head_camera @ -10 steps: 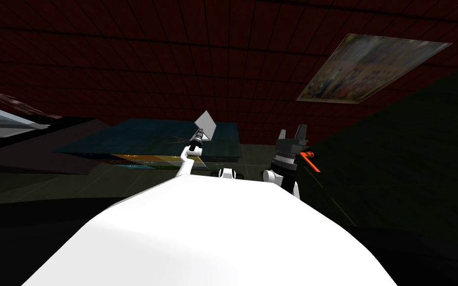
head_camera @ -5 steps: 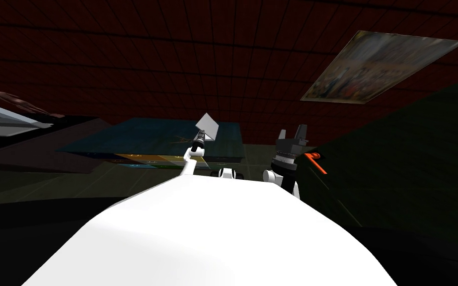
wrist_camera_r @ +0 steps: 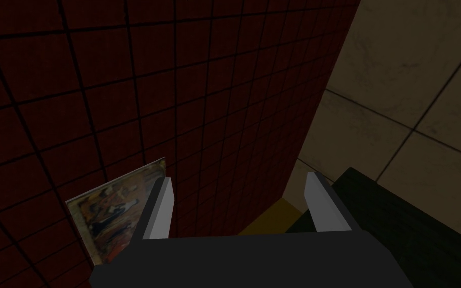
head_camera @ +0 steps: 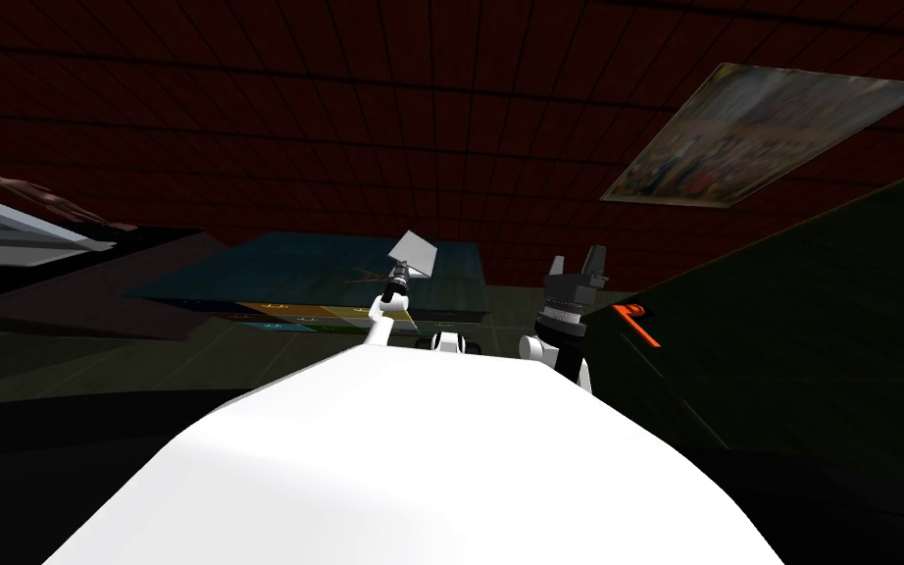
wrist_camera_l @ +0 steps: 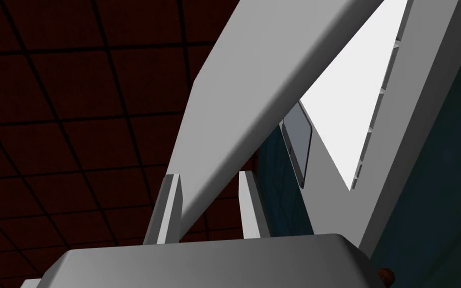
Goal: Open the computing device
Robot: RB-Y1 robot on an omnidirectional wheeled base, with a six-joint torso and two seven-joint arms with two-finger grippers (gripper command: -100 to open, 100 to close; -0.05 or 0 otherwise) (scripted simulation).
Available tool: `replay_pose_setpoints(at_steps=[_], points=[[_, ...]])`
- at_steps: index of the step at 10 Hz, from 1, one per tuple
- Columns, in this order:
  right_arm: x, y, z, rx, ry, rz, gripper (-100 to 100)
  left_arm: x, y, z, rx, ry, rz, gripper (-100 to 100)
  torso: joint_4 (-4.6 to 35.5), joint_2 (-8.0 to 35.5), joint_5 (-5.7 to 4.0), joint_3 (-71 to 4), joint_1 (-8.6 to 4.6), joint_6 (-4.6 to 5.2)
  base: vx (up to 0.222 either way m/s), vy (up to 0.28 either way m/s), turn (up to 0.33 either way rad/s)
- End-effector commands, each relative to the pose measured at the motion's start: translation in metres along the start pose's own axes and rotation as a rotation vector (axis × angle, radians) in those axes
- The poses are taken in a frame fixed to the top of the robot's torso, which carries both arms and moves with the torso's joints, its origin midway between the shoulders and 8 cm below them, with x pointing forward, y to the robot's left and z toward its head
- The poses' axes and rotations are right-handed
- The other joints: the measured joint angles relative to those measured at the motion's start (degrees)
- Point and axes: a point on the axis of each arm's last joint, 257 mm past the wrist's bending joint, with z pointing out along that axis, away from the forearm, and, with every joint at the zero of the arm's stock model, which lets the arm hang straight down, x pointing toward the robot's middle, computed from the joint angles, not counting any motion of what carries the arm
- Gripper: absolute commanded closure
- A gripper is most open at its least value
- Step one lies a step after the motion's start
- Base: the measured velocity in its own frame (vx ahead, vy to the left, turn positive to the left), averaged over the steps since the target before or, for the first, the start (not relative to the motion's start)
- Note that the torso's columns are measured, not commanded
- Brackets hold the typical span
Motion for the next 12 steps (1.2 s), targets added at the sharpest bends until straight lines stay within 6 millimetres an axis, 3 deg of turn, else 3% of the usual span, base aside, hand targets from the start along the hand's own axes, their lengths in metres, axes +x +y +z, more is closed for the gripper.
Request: replay_pose_setpoints(at_steps=[1,2,11,12], points=[[0.000,0.000,0.000,0.000,0.000,0.000,0,0.009,0.013,-0.004,0.000,0.001,-0.140,100,0.0,0.0,0.05,0.0,0.14,-0.02,0.006,0.091,-0.017],[0.000,0.000,0.000,0.000,0.000,0.000,0,0.007,0.001,0.001,-0.003,0.002,-0.106,-100,0.0,0.0,0.06,0.0,0.19,-0.05,-0.014,0.038,-0.003],[0.000,0.000,0.000,0.000,0.000,0.000,0,0.006,-0.044,0.016,-0.003,0.003,-0.104,-100,0.1,0.0,0.06,0.0,0.17,-0.04,-0.020,-0.008,0.002],[0.000,0.000,0.000,0.000,0.000,0.000,0,0.004,-0.038,0.014,-0.007,0.002,-0.103,-100,0.0,0.1,0.04,0.0,0.15,-0.04,-0.008,0.001,0.000]])
